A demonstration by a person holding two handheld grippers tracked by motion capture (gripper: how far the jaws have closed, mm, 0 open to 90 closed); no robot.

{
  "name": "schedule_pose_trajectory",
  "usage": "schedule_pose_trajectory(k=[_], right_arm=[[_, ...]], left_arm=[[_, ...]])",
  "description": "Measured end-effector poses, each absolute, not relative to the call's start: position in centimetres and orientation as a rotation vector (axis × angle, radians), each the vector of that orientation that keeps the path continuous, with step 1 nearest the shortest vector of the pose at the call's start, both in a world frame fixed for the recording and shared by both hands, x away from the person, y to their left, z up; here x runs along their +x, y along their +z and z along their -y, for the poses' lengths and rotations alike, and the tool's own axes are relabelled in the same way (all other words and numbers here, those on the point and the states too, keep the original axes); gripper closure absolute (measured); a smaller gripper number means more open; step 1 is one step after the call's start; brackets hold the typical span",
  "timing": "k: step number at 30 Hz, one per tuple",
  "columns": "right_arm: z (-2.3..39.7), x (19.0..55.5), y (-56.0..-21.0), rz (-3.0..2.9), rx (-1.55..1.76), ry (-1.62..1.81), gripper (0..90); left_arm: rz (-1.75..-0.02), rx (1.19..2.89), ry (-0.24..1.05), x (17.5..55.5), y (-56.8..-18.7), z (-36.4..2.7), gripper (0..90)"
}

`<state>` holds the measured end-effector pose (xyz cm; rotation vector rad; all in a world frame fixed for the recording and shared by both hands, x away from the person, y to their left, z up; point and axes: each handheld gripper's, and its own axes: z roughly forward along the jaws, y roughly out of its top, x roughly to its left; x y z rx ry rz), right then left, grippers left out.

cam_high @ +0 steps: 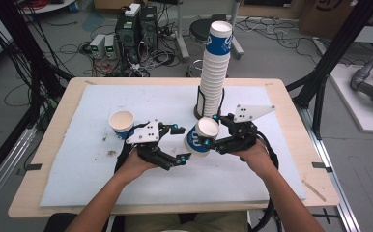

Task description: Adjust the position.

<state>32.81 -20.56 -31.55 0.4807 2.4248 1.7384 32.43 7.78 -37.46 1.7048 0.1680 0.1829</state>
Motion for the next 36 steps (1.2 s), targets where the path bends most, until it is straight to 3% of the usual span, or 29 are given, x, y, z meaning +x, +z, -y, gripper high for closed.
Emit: schedule_pose_trajectory(k=[20, 30, 31, 33, 36], right_arm=[[19.0, 33.2, -32.3, -2.454, 0.478, 1.931, 28.8], [19.0, 33.3, -32.4, -2.466, 0.497, 1.929, 28.7], [19.0, 33.3, -32.4, -2.463, 0.491, 1.932, 27.7], [18.8, 33.3, -32.4, -2.463, 0.495, 1.915, 15.9], [18.9, 33.2, -32.3, -2.451, 0.499, 1.850, 14.3]], left_arm=[[-0.179, 1.684, 0.098, 32.7, -37.8, -7.7, 13.8], [-0.170, 1.703, 0.098, 32.6, -37.6, -7.9, 24.5], [-0.169, 1.703, 0.098, 32.6, -37.6, -7.9, 25.0], [-0.174, 1.703, 0.097, 32.7, -37.4, -8.1, 25.4], [-0.185, 1.694, 0.090, 32.8, -37.3, -8.5, 25.8]])
